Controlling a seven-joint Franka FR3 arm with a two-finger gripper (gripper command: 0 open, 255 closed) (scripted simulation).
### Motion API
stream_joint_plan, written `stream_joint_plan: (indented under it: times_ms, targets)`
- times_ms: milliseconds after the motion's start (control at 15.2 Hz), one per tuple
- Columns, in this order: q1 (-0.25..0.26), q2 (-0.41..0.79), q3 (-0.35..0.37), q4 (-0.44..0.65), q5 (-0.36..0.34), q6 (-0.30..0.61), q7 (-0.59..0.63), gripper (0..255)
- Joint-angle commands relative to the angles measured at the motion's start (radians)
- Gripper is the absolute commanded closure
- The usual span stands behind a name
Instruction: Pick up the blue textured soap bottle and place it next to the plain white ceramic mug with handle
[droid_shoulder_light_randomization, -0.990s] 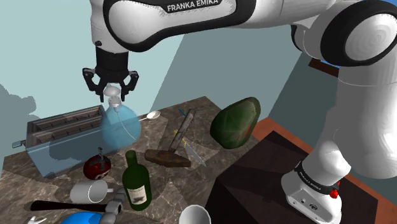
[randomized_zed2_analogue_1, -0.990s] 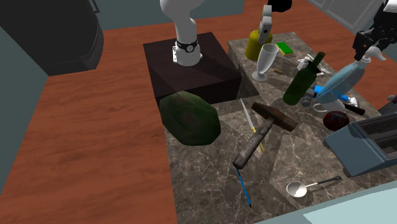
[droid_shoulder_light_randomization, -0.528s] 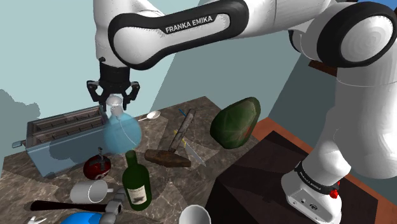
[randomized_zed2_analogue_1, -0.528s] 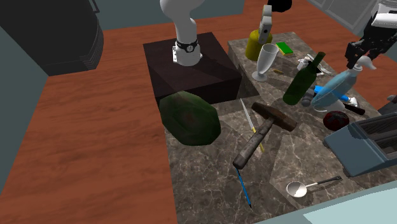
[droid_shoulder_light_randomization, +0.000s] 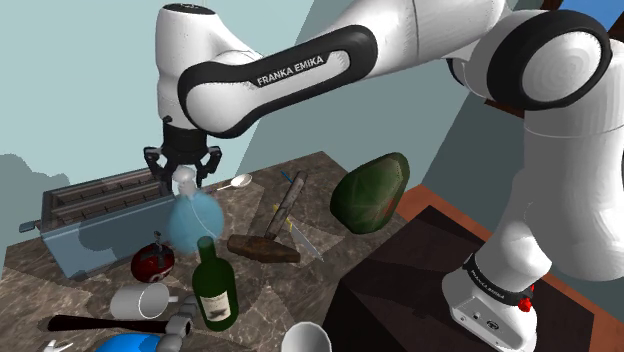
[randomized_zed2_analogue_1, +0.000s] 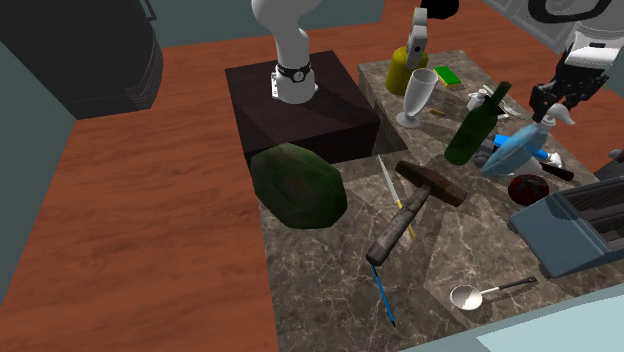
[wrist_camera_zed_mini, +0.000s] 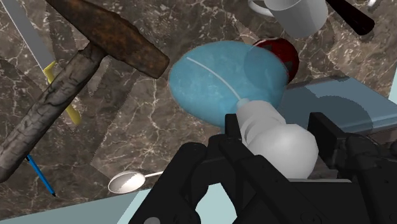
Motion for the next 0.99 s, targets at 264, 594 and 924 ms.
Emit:
stream_joint_plan:
  times_ms: [264, 594, 924]
  targets:
    - [0.001, 0.028, -0.004, -0.035, -0.006, 0.064, 0.002, 255]
    - [0.003, 0.058, -0.009, -0.057, -0.012, 0.116, 0.005, 255]
    - [0.006, 0.093, -0.014, -0.072, -0.019, 0.165, 0.008, 255]
